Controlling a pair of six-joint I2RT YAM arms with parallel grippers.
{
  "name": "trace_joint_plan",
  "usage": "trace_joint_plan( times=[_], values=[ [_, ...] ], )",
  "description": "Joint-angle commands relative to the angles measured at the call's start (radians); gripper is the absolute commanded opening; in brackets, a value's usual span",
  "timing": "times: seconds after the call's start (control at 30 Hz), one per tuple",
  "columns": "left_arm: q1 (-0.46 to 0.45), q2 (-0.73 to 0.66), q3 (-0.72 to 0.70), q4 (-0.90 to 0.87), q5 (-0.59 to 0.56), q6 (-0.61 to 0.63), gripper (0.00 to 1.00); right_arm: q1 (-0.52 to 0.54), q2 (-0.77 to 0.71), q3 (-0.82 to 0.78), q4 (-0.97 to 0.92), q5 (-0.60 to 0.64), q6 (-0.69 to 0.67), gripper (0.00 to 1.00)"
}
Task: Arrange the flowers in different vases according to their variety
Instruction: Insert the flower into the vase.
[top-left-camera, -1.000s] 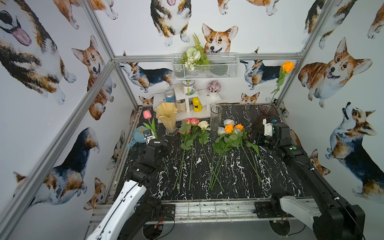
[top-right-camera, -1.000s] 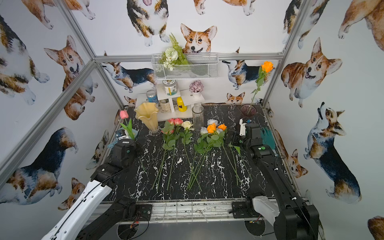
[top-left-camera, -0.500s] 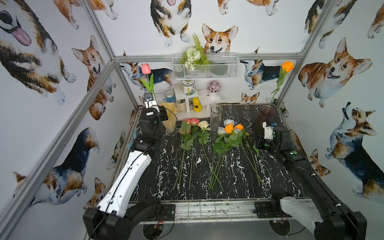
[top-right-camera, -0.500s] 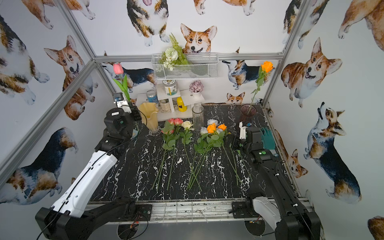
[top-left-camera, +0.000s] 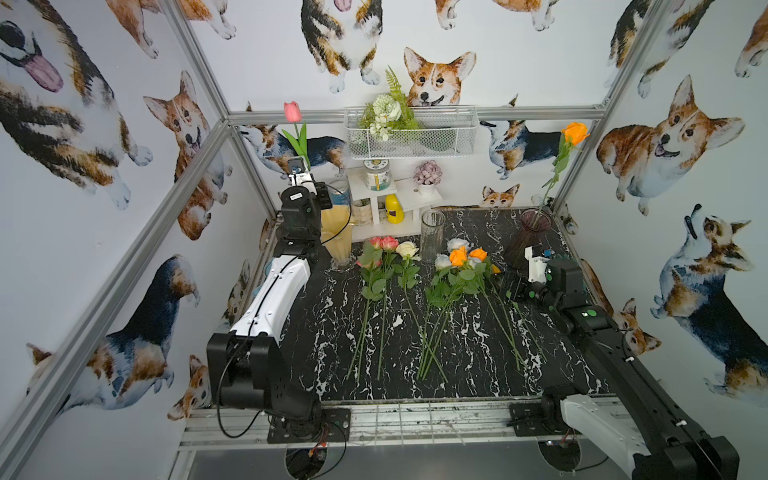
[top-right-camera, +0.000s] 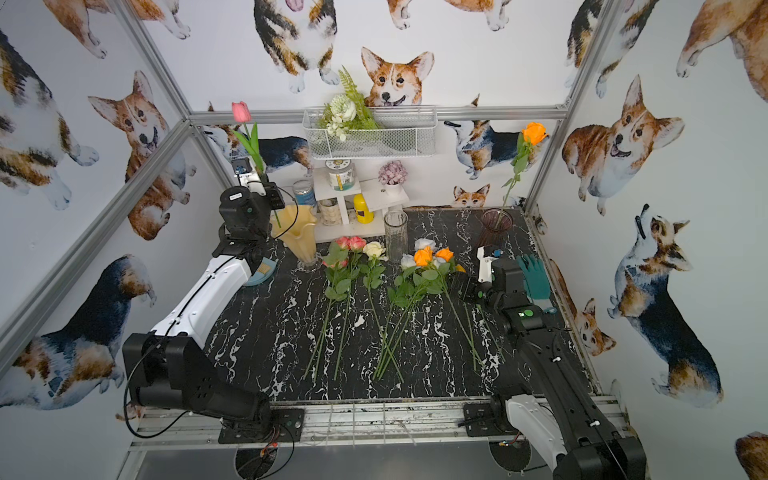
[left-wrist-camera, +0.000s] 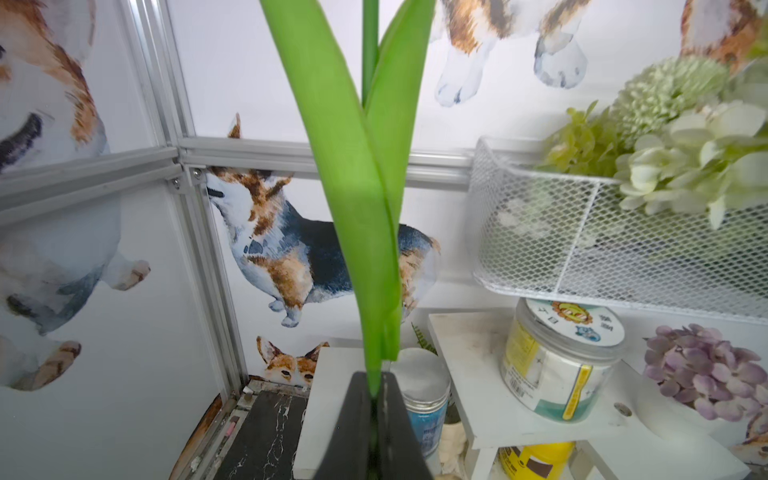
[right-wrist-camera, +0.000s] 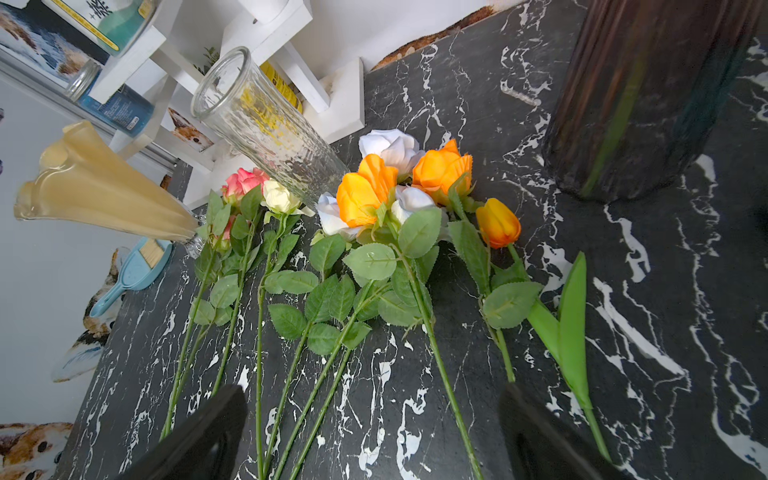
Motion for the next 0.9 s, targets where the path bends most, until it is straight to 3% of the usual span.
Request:
trace_joint_plan(
  times=[0.0,0.23,0.27,0.33,0.87],
  values=[
    [0.003,0.039,-0.074,0.205,0.087,0.019,0.00,0.004,-0.007,0.010,0.005,-0.007,0.007,1.00],
    [0.002,0.083,-0.112,0.256,0.092,0.028,0.00,0.003,0.002,0.011,0.000,-0.006,0.006,1.00],
    [0.002,0.086,-0.107,0.246,0.090,0.026,0.19,0.004,0.005,0.012,0.000,-0.007,0.007,1.00],
    [0.002,0.095,-0.089,0.203,0.076,0.006,0.98,0.005,0.015,0.011,0.000,-0.006,0.003,1.00],
    [-0.010,0.009,-0.120,0.025,0.079,-0.049,1.00,0.021,0.072,-0.030,-0.021,0.021,-0.042,0.99]
  ],
)
